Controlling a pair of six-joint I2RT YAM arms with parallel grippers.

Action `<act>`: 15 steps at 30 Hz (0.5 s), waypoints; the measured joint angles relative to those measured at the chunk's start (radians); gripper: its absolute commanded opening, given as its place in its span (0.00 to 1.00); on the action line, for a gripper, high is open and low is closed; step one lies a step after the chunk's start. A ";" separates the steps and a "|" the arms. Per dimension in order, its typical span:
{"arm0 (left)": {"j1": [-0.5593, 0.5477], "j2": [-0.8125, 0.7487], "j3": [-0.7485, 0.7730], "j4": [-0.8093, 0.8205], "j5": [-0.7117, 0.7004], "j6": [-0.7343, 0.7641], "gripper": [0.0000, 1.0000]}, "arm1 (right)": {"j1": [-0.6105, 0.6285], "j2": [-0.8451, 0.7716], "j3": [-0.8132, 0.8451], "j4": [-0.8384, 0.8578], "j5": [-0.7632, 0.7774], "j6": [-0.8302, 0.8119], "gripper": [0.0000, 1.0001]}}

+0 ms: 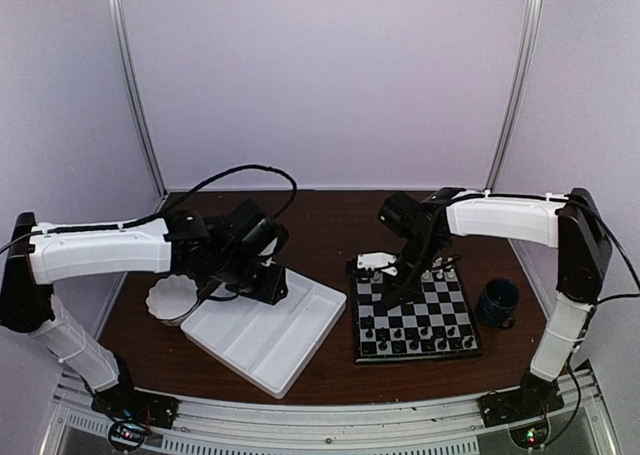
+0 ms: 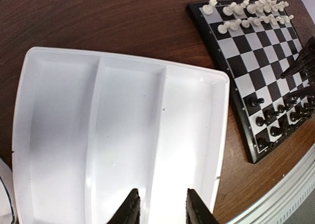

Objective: Set up the chess pieces on the board
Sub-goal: Pick up the pawn from the chessboard.

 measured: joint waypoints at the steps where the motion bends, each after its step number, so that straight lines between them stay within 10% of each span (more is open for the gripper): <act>1: 0.000 -0.041 -0.048 0.010 -0.011 -0.010 0.34 | 0.010 0.023 0.018 0.000 0.000 0.001 0.27; 15: 0.000 -0.206 -0.139 0.065 -0.093 -0.049 0.35 | 0.105 0.198 0.146 -0.024 0.056 -0.003 0.29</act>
